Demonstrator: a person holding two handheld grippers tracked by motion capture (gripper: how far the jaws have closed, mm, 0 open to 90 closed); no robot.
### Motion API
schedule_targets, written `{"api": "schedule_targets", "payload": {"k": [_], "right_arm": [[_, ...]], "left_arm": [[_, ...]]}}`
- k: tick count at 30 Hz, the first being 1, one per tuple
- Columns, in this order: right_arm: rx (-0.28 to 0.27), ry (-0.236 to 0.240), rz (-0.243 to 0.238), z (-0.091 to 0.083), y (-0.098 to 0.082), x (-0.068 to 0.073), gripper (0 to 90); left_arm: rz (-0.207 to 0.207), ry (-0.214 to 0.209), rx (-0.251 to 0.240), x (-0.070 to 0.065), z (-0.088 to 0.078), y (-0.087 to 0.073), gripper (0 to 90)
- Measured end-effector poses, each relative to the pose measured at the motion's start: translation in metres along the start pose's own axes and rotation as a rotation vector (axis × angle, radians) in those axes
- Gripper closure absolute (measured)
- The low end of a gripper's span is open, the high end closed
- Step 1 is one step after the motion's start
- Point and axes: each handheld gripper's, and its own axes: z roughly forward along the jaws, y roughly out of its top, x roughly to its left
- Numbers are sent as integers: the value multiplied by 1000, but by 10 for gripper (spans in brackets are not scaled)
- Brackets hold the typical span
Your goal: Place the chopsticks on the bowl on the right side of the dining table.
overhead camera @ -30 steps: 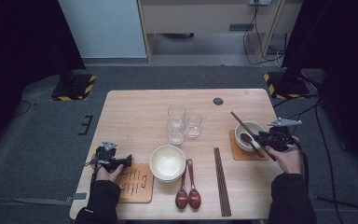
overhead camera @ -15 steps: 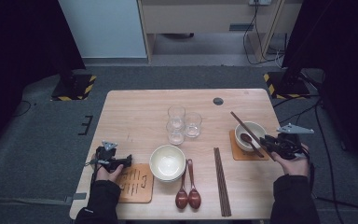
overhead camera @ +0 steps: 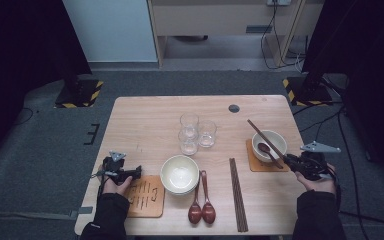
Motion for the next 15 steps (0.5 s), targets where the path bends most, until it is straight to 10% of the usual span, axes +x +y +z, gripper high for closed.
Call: {"api": "schedule_targets", "payload": {"k": [15], "right_arm": [[35, 18, 20, -3, -19, 2, 822]], "left_arm": [[0, 0, 0, 0, 0, 0, 0]]}}
